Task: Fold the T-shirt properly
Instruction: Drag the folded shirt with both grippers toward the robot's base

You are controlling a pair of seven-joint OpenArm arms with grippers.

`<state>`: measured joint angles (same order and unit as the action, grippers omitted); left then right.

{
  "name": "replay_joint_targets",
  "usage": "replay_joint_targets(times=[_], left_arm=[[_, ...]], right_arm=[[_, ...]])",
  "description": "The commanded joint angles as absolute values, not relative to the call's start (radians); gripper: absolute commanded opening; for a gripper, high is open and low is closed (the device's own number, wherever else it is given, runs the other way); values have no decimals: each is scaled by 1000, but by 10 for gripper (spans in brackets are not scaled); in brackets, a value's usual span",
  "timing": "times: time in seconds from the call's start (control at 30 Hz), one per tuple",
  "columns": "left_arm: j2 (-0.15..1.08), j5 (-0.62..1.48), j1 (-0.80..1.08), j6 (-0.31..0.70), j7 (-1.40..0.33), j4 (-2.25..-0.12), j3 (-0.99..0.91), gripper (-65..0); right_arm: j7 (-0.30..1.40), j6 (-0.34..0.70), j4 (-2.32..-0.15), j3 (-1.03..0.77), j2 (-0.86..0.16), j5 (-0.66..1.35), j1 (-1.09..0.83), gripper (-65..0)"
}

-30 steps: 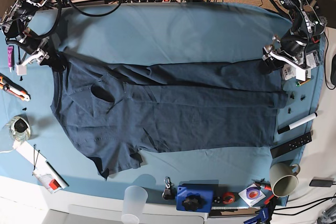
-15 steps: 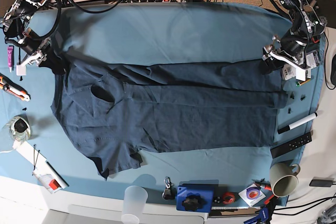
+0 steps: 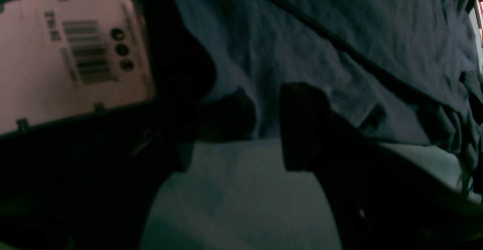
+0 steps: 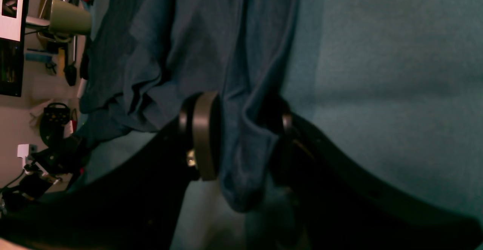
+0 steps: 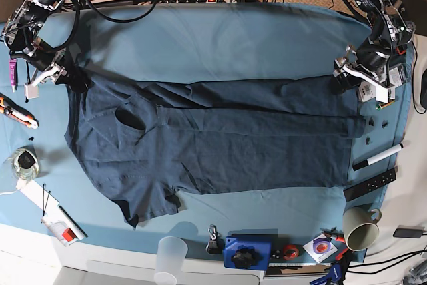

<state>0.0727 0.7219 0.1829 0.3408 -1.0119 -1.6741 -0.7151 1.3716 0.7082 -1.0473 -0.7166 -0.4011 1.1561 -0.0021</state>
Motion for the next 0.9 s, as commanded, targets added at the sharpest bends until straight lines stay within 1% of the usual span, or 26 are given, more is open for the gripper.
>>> replay_joint_targets(times=[0.0,0.03,0.07,0.17,0.2,0.23,0.37,0.5,0.73,0.87], left_arm=[[80,710,183,340,-1019,-1682,-715,-343],[80,710,183,340,-1019,-1682,-715,-381],[80,710,183,340,-1019,-1682,-715,-433],[81,710,183,340,-1015,-1682,-715,-619],[81,710,183,340,-1012,-1682,-715,-650],[81,710,183,340,-1011,-1682,-715,-650],[81,710,183,340,-1012,-1682,-715,-650],[91,712,183,340,-1039,-1689,-716,-650],[143,735,184,341,-1077,-1707,-716,-650],[176,738,195,341,-1100,-1707,-717,-650]], right_arm=[[1396,698,-1045,-713,-410,1079,-3,-435],[1396,698,-1045,-713,-410,1079,-3,-439],[1396,698,-1045,-713,-410,1075,-3,-465],[1396,698,-1045,-713,-410,1044,-3,-588],[1396,698,-1045,-713,-410,1042,-3,-626],[1396,698,-1045,-713,-410,1042,-2,-650],[1376,698,-1047,-714,-415,1047,-2,-650],[1377,698,-1047,-715,-444,1096,-3,-650],[1396,698,-1050,-717,-500,1137,-3,-650],[1396,698,-1082,-743,-504,1194,-6,-650]])
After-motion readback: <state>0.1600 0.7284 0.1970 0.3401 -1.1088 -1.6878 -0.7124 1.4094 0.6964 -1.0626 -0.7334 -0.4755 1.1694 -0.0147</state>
